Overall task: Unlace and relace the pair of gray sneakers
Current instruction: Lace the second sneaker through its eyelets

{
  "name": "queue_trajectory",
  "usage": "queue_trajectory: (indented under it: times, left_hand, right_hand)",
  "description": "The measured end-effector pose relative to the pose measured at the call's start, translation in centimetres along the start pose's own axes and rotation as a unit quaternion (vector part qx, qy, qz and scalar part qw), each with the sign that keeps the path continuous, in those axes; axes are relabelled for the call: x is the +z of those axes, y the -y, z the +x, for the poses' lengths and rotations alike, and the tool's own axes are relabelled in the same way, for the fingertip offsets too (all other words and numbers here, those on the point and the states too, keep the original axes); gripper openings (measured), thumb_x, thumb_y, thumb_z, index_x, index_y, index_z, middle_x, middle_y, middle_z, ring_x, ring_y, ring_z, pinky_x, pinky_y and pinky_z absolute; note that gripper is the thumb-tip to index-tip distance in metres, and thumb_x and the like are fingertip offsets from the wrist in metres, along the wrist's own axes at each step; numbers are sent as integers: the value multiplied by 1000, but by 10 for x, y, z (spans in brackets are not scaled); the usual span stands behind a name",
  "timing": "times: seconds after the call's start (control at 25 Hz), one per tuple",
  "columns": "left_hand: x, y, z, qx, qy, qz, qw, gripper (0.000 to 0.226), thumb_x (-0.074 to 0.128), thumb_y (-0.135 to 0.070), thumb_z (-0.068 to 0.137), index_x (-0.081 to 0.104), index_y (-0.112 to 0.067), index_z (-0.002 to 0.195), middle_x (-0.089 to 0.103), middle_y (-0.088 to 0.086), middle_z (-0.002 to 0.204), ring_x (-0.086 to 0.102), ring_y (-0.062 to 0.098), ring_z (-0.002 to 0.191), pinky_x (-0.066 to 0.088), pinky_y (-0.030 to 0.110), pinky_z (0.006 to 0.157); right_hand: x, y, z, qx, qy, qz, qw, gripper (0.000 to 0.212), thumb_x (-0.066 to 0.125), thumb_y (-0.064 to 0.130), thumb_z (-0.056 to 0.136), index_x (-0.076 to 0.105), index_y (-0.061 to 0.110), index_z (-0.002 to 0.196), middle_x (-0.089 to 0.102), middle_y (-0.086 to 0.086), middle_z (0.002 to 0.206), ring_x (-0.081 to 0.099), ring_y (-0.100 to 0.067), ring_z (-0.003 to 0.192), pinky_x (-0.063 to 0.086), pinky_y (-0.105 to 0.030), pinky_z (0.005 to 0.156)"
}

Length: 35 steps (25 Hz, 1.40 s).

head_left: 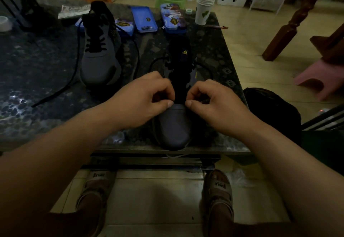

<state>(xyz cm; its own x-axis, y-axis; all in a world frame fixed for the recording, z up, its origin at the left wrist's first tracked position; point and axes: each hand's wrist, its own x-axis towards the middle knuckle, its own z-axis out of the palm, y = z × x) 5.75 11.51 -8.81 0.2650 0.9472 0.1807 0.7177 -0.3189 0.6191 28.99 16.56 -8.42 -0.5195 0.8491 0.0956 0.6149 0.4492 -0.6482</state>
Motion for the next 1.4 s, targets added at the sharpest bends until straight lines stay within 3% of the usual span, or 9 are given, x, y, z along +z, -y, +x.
queue_trajectory:
  times: [0.24,0.44,0.72,0.88,1.04,1.24,1.4]
  left_hand:
    - [-2,1,-1,-8,-10,-4,1000,16,72,-24,94,65,-32,105,57,-13,101,60,6,92,54,40,84]
    - [1,0,1,-3,-29,37,999,8,69,-28,94,61,-30,96,54,-11,95,57,10,87,52,43,80]
    - [5,1,5,-32,-12,38,999,8,61,-26,101,55,-29,95,53,-12,93,52,4,84,40,26,73]
    - [-1,2,4,-71,-36,-31,996,14,63,-22,101,54,-29,110,63,-11,93,59,6,83,49,23,70]
    - [2,3,5,-38,-47,14,998,11,66,-21,98,61,-28,106,62,-10,94,57,7,84,51,32,74]
    - [1,7,5,-31,-45,25,998,11,64,-22,98,59,-30,104,59,-10,96,56,5,85,50,33,75]
    - [2,5,6,-13,-52,57,997,11,63,-23,99,59,-29,106,58,-10,95,55,9,85,50,36,76]
  right_hand:
    - [-4,-1,-1,34,9,55,998,7,74,21,93,69,26,95,67,10,90,63,-2,82,48,-16,71]
    - [4,0,0,14,-24,-15,1000,8,73,33,93,66,30,92,59,10,94,57,-4,88,48,-26,78]
    - [5,-2,-2,11,-7,2,1000,6,64,30,100,62,28,94,58,10,94,56,-6,85,44,-26,74]
    - [5,-5,0,28,-43,40,998,7,65,26,100,62,30,105,64,14,88,60,-2,83,46,-21,72]
    - [5,-4,4,-7,-59,-20,998,5,68,26,97,64,27,101,63,14,86,58,-4,81,46,-25,71]
    - [2,-2,10,-97,-34,-140,985,5,62,24,99,59,20,101,58,4,93,57,-19,85,49,-43,72]
    - [-1,2,13,-125,-22,-182,975,9,61,23,98,61,17,104,59,-2,93,60,-27,84,51,-46,71]
